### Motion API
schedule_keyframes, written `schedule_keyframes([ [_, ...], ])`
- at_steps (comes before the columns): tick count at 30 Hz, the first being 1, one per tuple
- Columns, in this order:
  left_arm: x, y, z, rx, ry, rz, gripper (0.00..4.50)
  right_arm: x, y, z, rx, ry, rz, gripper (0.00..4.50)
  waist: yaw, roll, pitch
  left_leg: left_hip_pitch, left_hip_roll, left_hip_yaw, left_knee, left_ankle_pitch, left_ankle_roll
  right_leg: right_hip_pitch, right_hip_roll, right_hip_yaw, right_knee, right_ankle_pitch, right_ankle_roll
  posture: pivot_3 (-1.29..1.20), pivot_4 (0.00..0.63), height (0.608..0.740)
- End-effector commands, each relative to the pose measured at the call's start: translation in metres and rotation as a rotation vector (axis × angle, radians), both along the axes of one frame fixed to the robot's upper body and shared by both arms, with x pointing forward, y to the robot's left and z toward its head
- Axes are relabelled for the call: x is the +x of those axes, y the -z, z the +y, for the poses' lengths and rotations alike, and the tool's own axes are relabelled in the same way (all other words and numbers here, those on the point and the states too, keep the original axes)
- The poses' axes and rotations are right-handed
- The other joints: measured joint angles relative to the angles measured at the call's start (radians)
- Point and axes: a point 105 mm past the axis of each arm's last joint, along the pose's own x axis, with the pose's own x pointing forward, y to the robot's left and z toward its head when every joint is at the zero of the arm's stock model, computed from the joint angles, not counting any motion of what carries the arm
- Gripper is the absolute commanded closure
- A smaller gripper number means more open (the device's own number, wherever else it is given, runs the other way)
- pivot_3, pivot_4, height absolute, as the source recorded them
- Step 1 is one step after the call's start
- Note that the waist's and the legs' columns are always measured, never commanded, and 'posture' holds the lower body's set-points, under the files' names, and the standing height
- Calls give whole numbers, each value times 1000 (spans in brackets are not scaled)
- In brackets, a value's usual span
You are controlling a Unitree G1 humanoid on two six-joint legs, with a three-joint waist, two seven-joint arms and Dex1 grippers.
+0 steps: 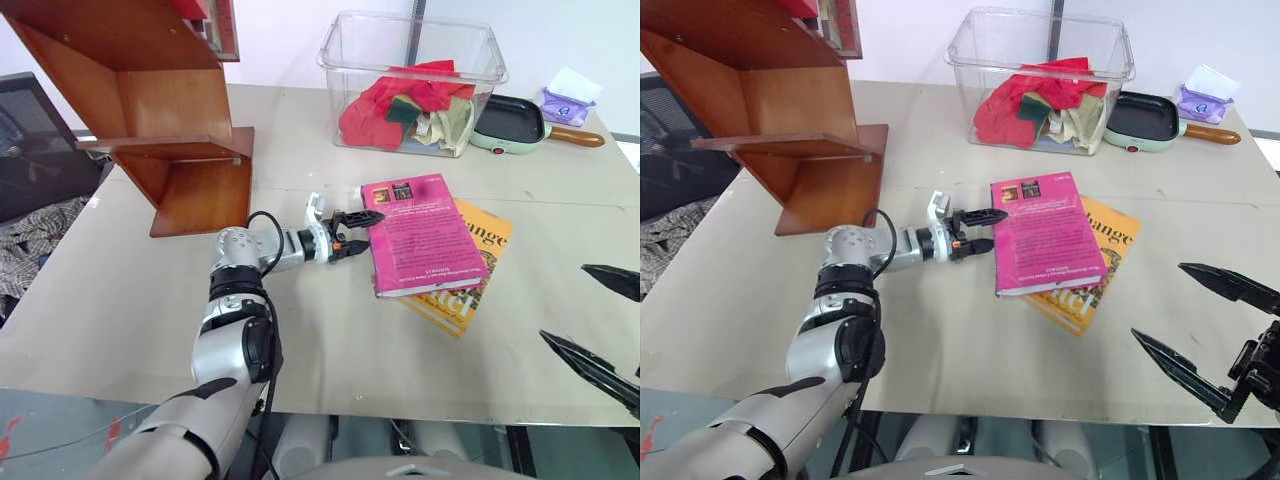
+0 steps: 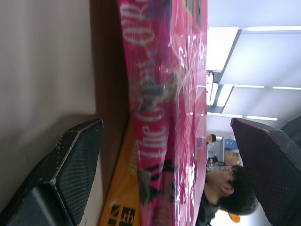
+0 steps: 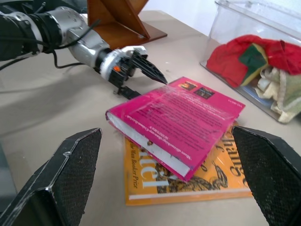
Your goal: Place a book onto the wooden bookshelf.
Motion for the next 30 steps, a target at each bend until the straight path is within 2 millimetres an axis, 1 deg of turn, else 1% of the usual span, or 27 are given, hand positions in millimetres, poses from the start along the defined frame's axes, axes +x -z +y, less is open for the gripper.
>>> schedule_keyframes([
  [1, 9, -4, -9, -29, -29, -17, 0, -4, -7, 4, -12, 13, -42, 15, 1, 0, 0, 0, 0, 0, 0, 0, 0, 0, 0, 0, 0, 0, 0, 0, 150, 740],
  [2, 9, -4, -11, -40, -24, -13, 0, -4, -7, 4, -10, 16, -41, 15, 1, 0, 0, 0, 0, 0, 0, 0, 0, 0, 0, 0, 0, 0, 0, 0, 150, 740],
  [4, 7, -3, -18, -49, 0, -8, 562, -3, -7, 5, -9, 19, -41, 0, -1, 0, 0, 0, -1, 0, 0, 0, 0, 0, -1, 0, 0, 0, 0, 0, 150, 740],
  [5, 7, -3, -20, -50, 6, -5, 562, -3, -7, 6, -8, 20, -41, 0, -1, 0, 0, 0, -1, 0, 0, 0, 0, 0, -1, 0, 0, 0, 0, 0, 150, 740],
  [6, 6, -2, -23, -48, 19, -1, 1194, -2, -7, 6, -7, 21, -42, 0, -1, 0, 0, 0, -1, 0, 0, 0, 0, 0, -1, 0, 0, 0, 0, 0, 150, 740],
  [7, 4, -2, -26, -48, 36, 1, 1314, -2, -7, 6, -7, 21, -41, 0, -2, 0, 0, 0, -1, 0, 0, 0, 0, 0, -1, 0, 0, 0, 0, 0, 150, 740],
  [8, 2, -3, -28, -53, 55, 1, 1606, -2, -7, 6, -7, 22, -41, 0, -1, 0, 0, 0, -1, 0, 0, 0, 0, 0, 0, 0, 0, 0, 0, 0, 150, 740],
  [9, 1, -3, -30, -52, 70, 1, 1951, -1, -6, 6, -7, 22, -40, 0, 0, 0, 0, -1, -1, 0, 0, 0, 0, 0, 0, -1, 0, 0, 0, 0, 150, 740],
  [12, 1, -2, -30, -45, 78, -3, 3304, 0, -6, 8, -6, 21, -41, 0, -1, 0, 0, -1, -1, -1, 0, 0, 0, 0, 0, -1, -1, 0, 0, 0, 150, 740],
  [13, 2, -3, -29, -52, 71, -3, 3643, 1, -6, 8, -6, 21, -40, 0, -1, 0, 0, -1, -1, -1, 0, 0, 0, 0, 0, -1, -1, 0, 0, 0, 150, 740],
  [14, 3, -4, -28, -57, 66, -2, 3849, 1, -5, 9, -5, 21, -39, 0, -2, 0, 0, -1, -1, 0, 0, 0, 0, 0, 0, -1, -1, 0, 0, 0, 150, 740],
  [17, 3, -9, -25, -72, 67, -14, 3849, 2, -3, 10, -5, 20, -35, 0, -2, 0, 0, -1, 0, -1, 0, 0, 0, 0, 0, -1, -1, 0, 0, 0, 150, 740],
  [20, 3, -24, -19, -107, 71, -65, 3849, 2, -2, 11, -1, 19, -32, 0, -3, 0, 0, -1, 0, -1, 0, 0, 0, 0, 0, -1, -1, 0, 0, 0, 150, 740],
  [24, 0, -72, 2, -121, 43, -283, 3849, 7, -3, 11, 12, 6, -40, 0, -7, -2, 1, -3, 1, -1, 0, 0, 0, -2, 0, 0, -1, 0, 0, 0, 150, 740],
  [27, -4, -102, 9, -19, -5, -508, 3849, 13, -6, 13, 35, -11, -69, 0, -6, -2, 1, -3, 3, 0, 0, 0, 0, -3, 0, 0, -1, 0, 0, 0, 150, 740],
  [30, -10, -123, 12, 108, -40, -724, 3849, 20, -11, 16, 59, -25, -107, 0, -3, -2, 1, -3, 3, 0, -1, 2, -4, -3, -1, 0, -1, 0, 0, 0, 150, 740],
])
